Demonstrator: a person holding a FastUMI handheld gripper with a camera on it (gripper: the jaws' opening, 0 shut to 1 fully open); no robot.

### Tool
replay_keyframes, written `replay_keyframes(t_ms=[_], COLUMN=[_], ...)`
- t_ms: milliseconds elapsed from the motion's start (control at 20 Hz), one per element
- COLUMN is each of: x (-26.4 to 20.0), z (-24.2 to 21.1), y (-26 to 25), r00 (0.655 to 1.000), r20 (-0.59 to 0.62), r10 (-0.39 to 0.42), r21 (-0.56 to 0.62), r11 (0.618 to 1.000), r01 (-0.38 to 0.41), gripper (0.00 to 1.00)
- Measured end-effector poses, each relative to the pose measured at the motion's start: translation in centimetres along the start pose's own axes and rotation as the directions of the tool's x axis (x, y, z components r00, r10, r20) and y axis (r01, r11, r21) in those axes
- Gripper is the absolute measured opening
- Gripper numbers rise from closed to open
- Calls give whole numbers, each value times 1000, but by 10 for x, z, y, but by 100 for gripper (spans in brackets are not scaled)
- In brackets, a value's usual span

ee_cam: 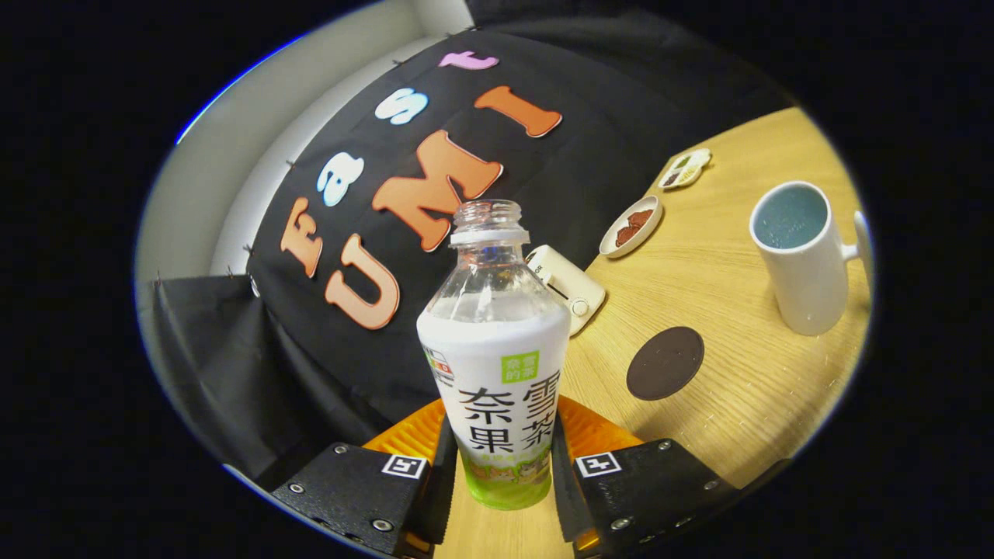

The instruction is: Take the bottle from table, then pour the juice into the cup, finally place the bottle on the coaster

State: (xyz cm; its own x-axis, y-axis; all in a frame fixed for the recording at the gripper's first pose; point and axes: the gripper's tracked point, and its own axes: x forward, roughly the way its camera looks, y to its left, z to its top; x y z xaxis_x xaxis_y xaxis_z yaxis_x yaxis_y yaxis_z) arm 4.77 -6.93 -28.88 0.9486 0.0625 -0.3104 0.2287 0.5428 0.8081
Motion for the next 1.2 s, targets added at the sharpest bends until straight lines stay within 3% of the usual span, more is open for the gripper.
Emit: replay_keyframes(t_ms=[500, 700, 1200], x=[1, 3, 0], z=[30, 34, 44], y=[-26, -29, -25], r00=[996, 994, 989], r20=[87, 101, 133], r10=[-29, -52, -68], r21=[330, 458, 637], r11=[944, 889, 770], r01=[-1, -1, -32], gripper=[55, 55, 55])
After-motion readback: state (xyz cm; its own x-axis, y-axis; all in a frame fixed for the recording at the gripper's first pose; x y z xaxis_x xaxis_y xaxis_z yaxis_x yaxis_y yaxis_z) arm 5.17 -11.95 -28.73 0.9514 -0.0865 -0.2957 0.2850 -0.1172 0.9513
